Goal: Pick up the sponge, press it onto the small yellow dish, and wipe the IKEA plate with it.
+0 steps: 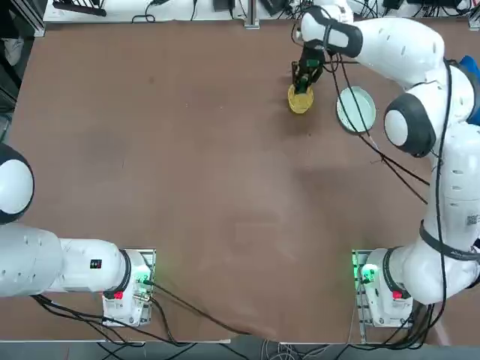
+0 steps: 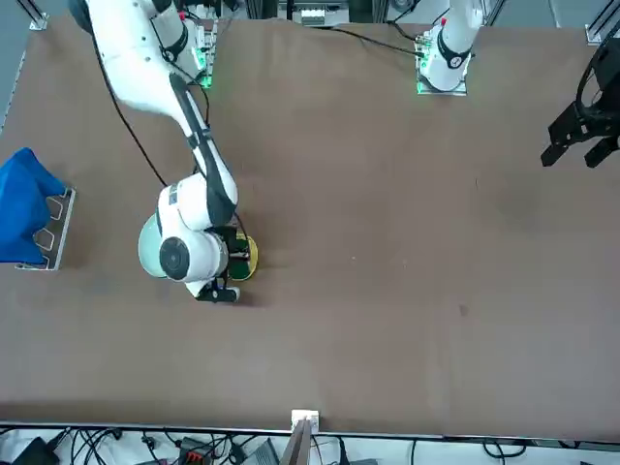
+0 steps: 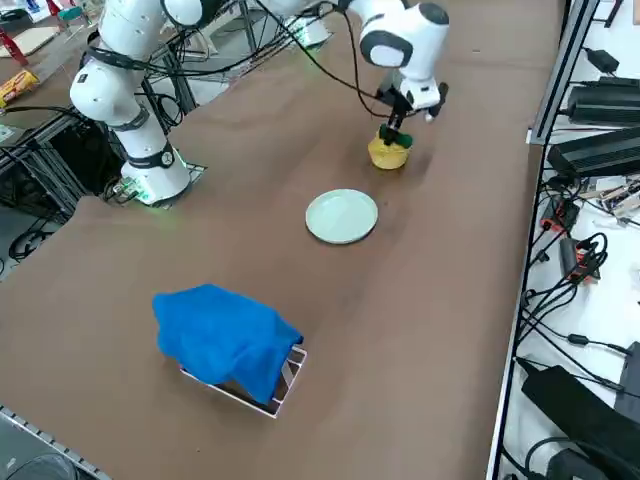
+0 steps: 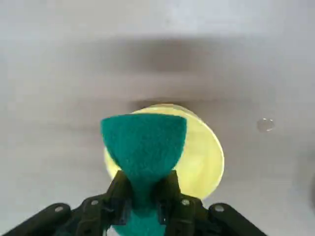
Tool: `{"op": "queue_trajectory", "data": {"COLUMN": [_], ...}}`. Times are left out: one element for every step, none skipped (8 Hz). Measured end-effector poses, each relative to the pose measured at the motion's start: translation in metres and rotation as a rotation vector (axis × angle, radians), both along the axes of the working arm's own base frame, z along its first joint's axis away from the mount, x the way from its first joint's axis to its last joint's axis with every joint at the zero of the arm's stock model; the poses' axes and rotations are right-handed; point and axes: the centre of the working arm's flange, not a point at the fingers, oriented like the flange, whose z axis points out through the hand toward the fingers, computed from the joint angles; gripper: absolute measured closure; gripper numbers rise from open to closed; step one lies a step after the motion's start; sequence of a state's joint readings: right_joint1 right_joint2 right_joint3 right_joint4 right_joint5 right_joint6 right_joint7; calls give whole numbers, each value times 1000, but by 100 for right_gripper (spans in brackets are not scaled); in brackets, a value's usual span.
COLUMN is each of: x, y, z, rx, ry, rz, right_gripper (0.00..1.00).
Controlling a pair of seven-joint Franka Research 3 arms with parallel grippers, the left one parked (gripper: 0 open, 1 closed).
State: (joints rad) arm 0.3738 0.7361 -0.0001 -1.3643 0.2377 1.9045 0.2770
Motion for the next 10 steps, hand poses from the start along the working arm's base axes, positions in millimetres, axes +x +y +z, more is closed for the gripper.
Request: {"op": "queue_trajectory", "data": {"x": [-1, -4, -7, -10, -12, -15, -22, -31, -42, -53], "y": [-2, -8, -20, -40, -67, -97, -124, -146, -165, -181], "z": [27, 52, 73, 86, 91, 86, 74, 60, 43, 25], "rx": [5, 1, -22, -49, -56, -49, -44, -42, -42, -45], "ry": [-10, -31, -58, -81, -108, -137, -161, -184, -203, -214], "rz": [3, 6, 10, 10, 13, 18, 23, 33, 41, 45], "right_gripper": [71, 71, 71, 71, 71, 71, 71, 71, 71, 71]}}
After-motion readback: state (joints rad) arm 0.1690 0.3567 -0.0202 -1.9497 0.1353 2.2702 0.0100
